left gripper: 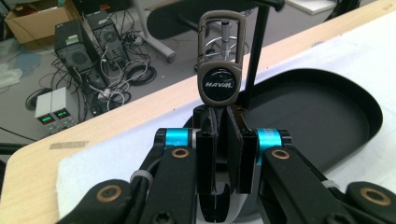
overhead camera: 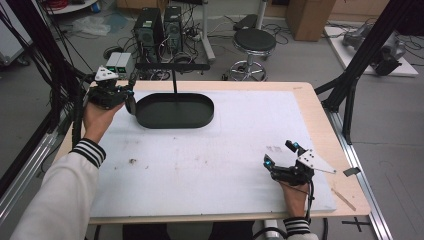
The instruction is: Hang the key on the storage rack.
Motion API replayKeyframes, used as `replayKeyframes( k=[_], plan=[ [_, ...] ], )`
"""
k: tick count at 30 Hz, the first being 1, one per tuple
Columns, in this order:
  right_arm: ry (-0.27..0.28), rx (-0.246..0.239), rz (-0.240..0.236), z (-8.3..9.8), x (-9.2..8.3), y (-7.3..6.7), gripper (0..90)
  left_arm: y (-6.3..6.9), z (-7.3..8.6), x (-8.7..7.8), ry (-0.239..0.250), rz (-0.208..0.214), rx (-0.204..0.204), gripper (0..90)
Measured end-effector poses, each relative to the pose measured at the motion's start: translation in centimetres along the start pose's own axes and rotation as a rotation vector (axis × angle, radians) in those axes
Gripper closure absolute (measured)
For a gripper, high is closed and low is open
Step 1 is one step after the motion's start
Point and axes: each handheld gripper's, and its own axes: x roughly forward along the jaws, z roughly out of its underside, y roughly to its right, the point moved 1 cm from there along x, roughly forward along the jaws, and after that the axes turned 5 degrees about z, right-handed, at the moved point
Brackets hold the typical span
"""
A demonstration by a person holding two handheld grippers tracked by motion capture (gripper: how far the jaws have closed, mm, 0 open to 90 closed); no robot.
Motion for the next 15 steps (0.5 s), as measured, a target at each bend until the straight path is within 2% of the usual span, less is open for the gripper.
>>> replayKeyframes(
  k=[10,12,13,15],
  plan=[
    [0.000,0.002,0.003,0.0,0.0,0.0,0.4,-0.4,-1.0,1.8,0.028,-0.004,-0.019,82.9],
    [-0.001,0.004,0.002,0.0,0.0,0.0,0.4,-0.4,-0.9,2.1,0.017,-0.003,-0.023,82.9],
    [0.002,0.000,0.003,0.0,0.0,0.0,0.4,-0.4,-0.8,2.2,0.004,-0.008,-0.009,82.9],
    [0.002,0.001,0.002,0.0,0.0,0.0,0.4,-0.4,-0.7,2.4,0.003,-0.013,-0.007,82.9]
  ],
)
